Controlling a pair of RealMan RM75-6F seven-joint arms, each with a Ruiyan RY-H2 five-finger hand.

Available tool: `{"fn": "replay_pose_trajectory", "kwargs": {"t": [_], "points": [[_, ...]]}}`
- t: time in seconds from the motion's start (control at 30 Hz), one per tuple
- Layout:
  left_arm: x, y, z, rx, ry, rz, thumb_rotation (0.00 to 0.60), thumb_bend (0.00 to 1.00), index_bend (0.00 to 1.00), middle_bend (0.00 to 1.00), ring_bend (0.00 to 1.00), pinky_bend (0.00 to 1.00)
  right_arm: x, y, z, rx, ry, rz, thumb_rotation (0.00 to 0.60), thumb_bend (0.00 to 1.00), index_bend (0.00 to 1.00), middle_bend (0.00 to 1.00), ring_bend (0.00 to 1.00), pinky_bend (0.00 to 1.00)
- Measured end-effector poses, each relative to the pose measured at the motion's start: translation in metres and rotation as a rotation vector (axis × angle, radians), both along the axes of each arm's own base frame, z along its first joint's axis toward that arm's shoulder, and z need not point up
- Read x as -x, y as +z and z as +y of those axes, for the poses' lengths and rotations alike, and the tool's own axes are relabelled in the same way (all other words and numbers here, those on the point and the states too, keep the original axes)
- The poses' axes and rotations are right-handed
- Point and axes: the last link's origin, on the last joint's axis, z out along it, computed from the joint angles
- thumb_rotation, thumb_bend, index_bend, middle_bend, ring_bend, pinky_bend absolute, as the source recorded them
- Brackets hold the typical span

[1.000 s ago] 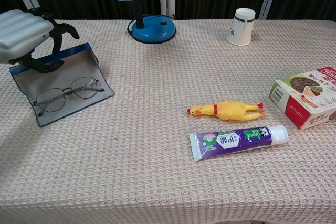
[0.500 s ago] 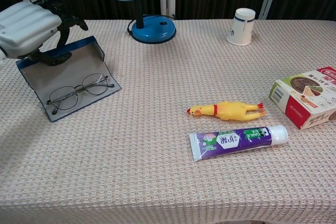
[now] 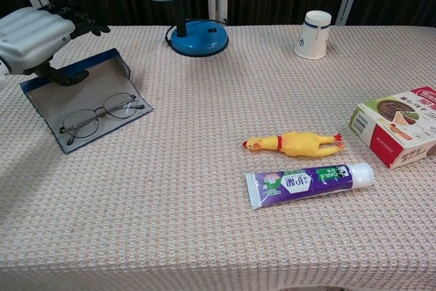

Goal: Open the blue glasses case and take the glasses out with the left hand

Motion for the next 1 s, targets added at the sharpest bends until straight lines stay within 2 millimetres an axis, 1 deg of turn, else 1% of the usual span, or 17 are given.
{"fn": "replay_pose_trajectory", "kwargs": {"t": [0.07,0.23,0.3,0.57,0.67,0.87,1.0], "points": [[-0.001,0.001,0.000,0.007,0.040,-0.039,0.600,0.32,0.11,0.11,0.00,0.06,0.001,0.000,0.000,0.000,-0.001,0.001,0.600,0.22,0.00,0.00,0.00,0.00],[-0.005,0.006,-0.002,0.034,0.167,-0.171,0.600,0.32,0.12,0.10,0.00,0.06,-0.001,-0.001,-0.001,-0.005,0.001,0.000,0.600,0.22,0.00,0.00,0.00,0.00],[-0.007,0.011,-0.003,0.058,0.245,-0.252,0.600,0.31,0.11,0.10,0.00,0.06,-0.001,-0.001,-0.001,-0.006,0.002,0.000,0.600,0.22,0.00,0.00,0.00,0.00],[-0.006,0.028,-0.003,0.155,0.455,-0.468,0.600,0.31,0.11,0.10,0.00,0.05,-0.002,0.000,-0.001,-0.002,0.011,0.000,0.600,0.22,0.00,0.00,0.00,0.00],[-0.005,0.032,-0.001,0.176,0.491,-0.505,0.600,0.29,0.11,0.09,0.00,0.04,-0.002,0.000,-0.001,0.001,0.010,0.000,0.600,0.22,0.00,0.00,0.00,0.00],[-0.001,0.031,0.001,0.214,0.537,-0.546,0.600,0.23,0.11,0.09,0.00,0.04,-0.001,0.001,0.000,0.009,0.010,-0.003,0.600,0.22,0.00,0.00,0.00,0.00],[0.002,0.029,0.003,0.218,0.546,-0.551,0.600,0.20,0.11,0.09,0.00,0.04,0.000,0.002,0.000,0.008,0.006,-0.004,0.600,0.22,0.00,0.00,0.00,0.00]]}}
